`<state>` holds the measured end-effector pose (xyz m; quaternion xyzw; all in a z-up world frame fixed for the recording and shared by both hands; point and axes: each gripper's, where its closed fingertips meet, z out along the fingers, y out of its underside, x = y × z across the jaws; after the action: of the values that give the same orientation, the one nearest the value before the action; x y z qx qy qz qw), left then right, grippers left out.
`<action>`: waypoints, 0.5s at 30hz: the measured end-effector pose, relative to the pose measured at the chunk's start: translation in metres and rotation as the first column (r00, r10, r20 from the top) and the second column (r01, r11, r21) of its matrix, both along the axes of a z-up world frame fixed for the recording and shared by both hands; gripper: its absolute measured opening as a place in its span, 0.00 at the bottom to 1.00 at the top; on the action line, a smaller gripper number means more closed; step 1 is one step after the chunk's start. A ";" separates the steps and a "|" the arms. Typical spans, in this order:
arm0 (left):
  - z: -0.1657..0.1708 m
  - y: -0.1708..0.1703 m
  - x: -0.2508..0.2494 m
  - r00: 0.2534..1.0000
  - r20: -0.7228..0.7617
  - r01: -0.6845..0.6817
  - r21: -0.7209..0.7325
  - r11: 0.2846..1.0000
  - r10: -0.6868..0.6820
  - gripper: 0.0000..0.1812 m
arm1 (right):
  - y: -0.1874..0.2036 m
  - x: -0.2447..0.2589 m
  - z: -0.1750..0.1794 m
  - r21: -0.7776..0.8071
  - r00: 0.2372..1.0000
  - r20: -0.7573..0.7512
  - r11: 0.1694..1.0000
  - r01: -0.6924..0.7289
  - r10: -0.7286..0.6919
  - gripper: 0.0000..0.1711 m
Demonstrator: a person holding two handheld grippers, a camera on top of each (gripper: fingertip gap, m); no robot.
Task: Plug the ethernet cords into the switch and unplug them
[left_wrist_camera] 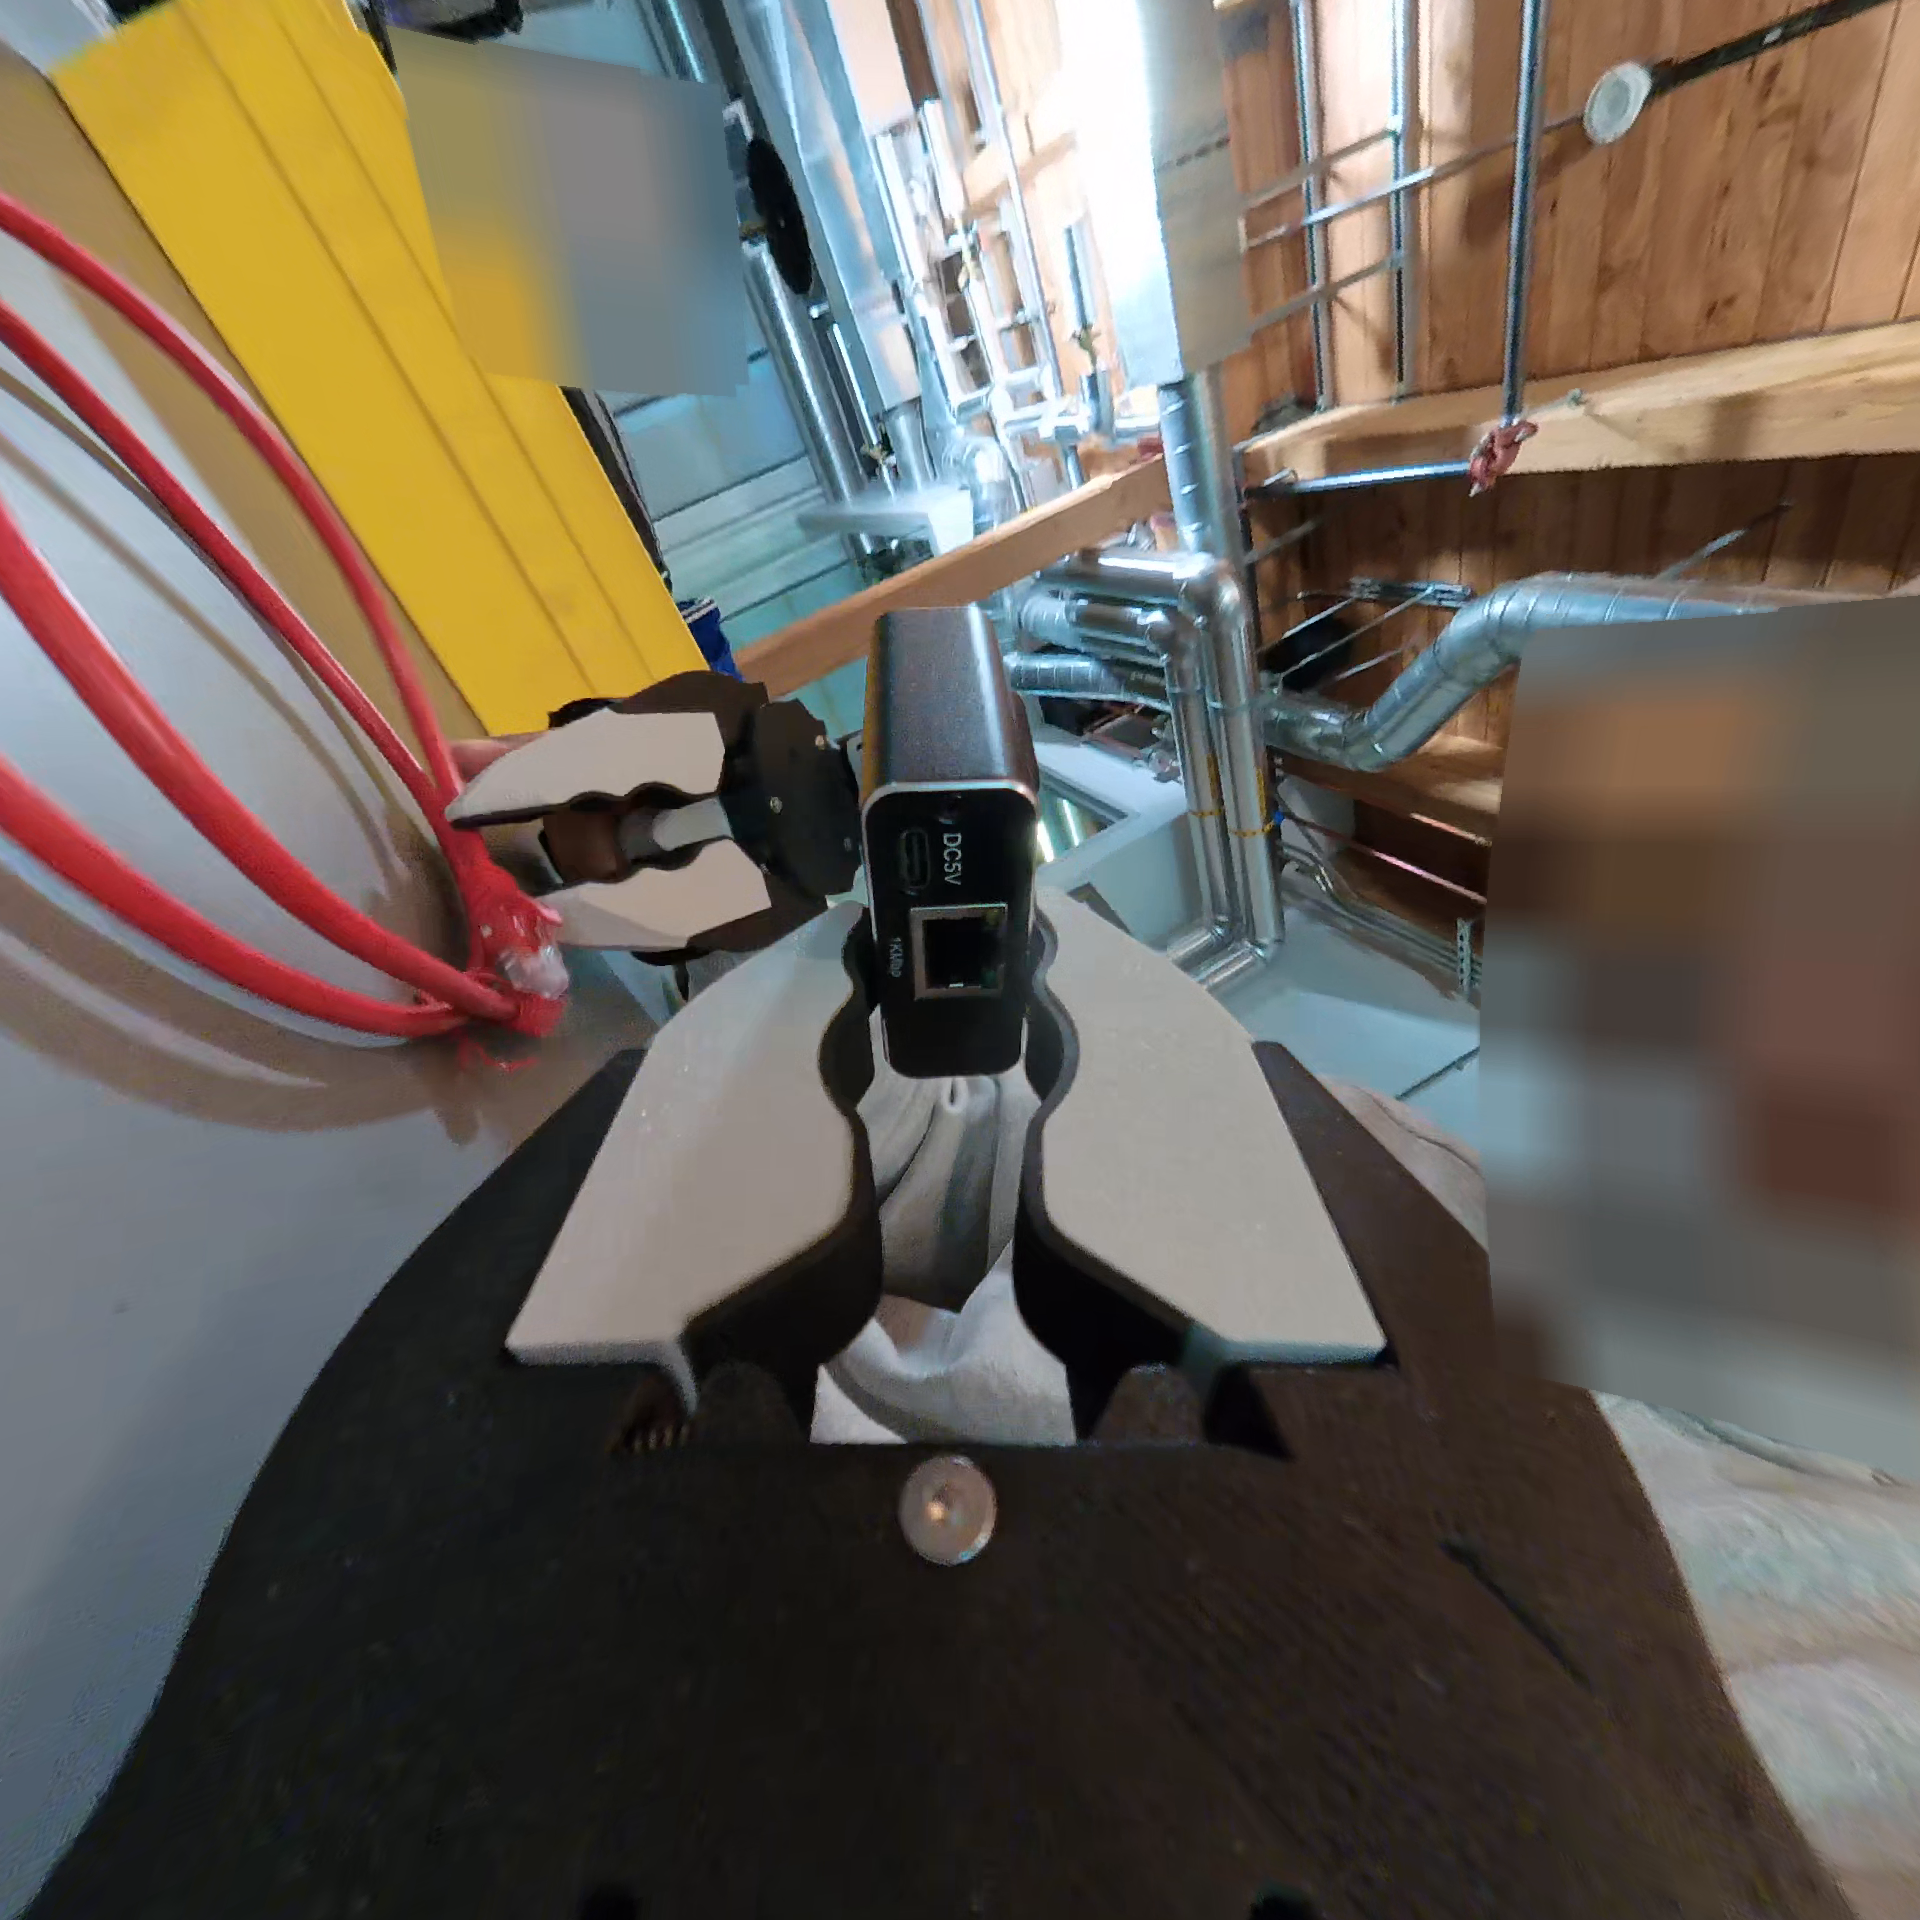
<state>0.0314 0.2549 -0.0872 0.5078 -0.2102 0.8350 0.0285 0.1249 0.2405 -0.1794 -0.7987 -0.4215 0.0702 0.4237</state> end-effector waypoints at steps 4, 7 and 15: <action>-0.001 -0.002 0.000 1.000 -0.005 0.009 0.002 1.000 -0.009 0.13 | -0.004 -0.008 0.002 0.011 0.999 0.033 0.999 -0.032 0.032 0.08; -0.002 0.002 -0.002 1.000 -0.020 -0.001 0.010 1.000 0.001 0.13 | 0.002 -0.011 0.019 0.105 1.000 0.004 0.994 0.005 -0.005 0.06; -0.011 0.011 -0.002 0.996 -0.088 -0.034 0.000 0.999 0.033 0.13 | 0.022 -0.008 0.084 0.606 0.921 0.228 0.787 0.119 -0.315 0.04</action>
<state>0.0289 0.2658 -0.0983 0.5476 -0.1995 0.8122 0.0242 0.1170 0.2626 -0.0957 -0.6752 -0.3889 -0.2410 0.5786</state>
